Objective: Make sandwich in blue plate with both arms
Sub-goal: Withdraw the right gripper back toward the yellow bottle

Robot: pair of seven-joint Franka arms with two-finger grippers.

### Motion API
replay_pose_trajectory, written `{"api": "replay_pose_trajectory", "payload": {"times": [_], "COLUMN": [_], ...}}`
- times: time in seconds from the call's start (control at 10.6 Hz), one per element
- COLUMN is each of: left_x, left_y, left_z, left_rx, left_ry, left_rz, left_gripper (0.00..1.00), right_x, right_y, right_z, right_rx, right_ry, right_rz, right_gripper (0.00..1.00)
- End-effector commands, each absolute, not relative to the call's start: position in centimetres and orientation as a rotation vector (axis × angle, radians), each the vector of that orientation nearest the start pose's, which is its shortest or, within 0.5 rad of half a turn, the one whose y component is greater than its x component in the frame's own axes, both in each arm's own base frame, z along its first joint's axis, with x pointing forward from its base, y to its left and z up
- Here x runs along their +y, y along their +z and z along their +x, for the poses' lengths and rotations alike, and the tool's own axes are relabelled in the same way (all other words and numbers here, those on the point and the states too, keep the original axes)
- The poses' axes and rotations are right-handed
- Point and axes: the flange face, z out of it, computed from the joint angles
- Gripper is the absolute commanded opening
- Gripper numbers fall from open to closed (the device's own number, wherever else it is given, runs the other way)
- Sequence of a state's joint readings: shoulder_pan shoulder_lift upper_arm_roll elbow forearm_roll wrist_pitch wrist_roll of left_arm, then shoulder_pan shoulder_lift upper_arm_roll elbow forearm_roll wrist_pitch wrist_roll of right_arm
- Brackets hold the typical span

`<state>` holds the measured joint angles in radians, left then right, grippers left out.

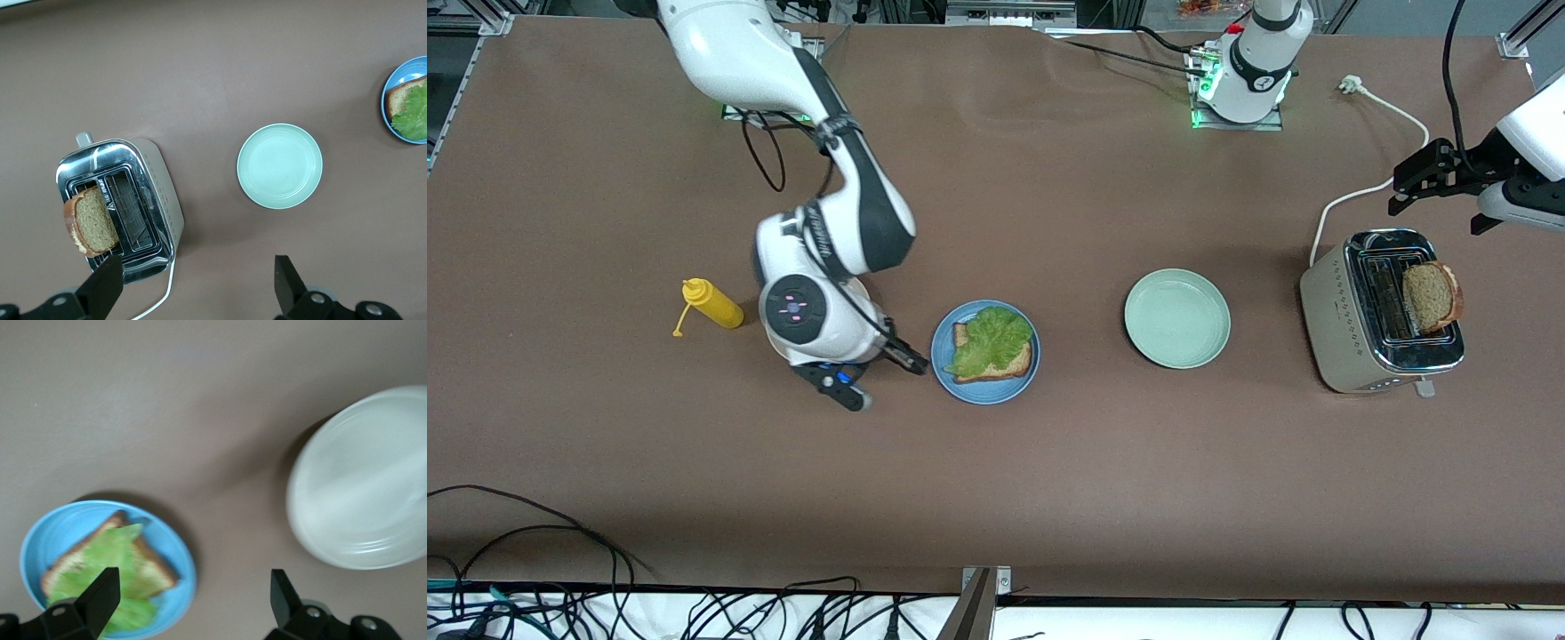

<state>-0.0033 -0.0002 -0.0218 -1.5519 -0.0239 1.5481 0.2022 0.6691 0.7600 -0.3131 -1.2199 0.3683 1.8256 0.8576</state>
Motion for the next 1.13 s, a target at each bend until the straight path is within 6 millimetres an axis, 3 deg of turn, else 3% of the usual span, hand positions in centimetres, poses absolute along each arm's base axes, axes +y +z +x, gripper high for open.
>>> {"api": "replay_pose_trajectory", "payload": {"times": [0.0, 0.38, 0.56, 0.85, 1.03], "left_x": [-1.5, -1.6, -1.6, -1.6, -1.7], "left_y": [63.2, 63.0, 63.0, 62.8, 62.8], "left_z": [54.8, 54.9, 54.9, 54.8, 54.8], "left_rx": [0.368, 0.370, 0.370, 0.370, 0.373], "left_ry": [-0.010, -0.005, -0.005, 0.002, 0.002], "left_rz": [-3.121, -3.121, -3.121, -3.121, -3.121], "left_gripper": [1.00, 1.00, 1.00, 1.00, 1.00], "right_x": [26.6, 18.0, 13.4, 9.7, 7.2], "right_y": [37.4, 42.4, 43.6, 45.5, 45.7], "right_z": [66.2, 67.5, 67.3, 66.9, 65.5], "right_rx": [0.566, 0.223, 0.026, -0.184, -0.218], "right_ry": [0.299, 0.274, 0.353, 0.371, 0.428], "right_rz": [-3.090, -3.156, -3.170, -3.147, -3.089], "right_gripper": [1.00, 1.00, 1.00, 1.00, 1.00]}}
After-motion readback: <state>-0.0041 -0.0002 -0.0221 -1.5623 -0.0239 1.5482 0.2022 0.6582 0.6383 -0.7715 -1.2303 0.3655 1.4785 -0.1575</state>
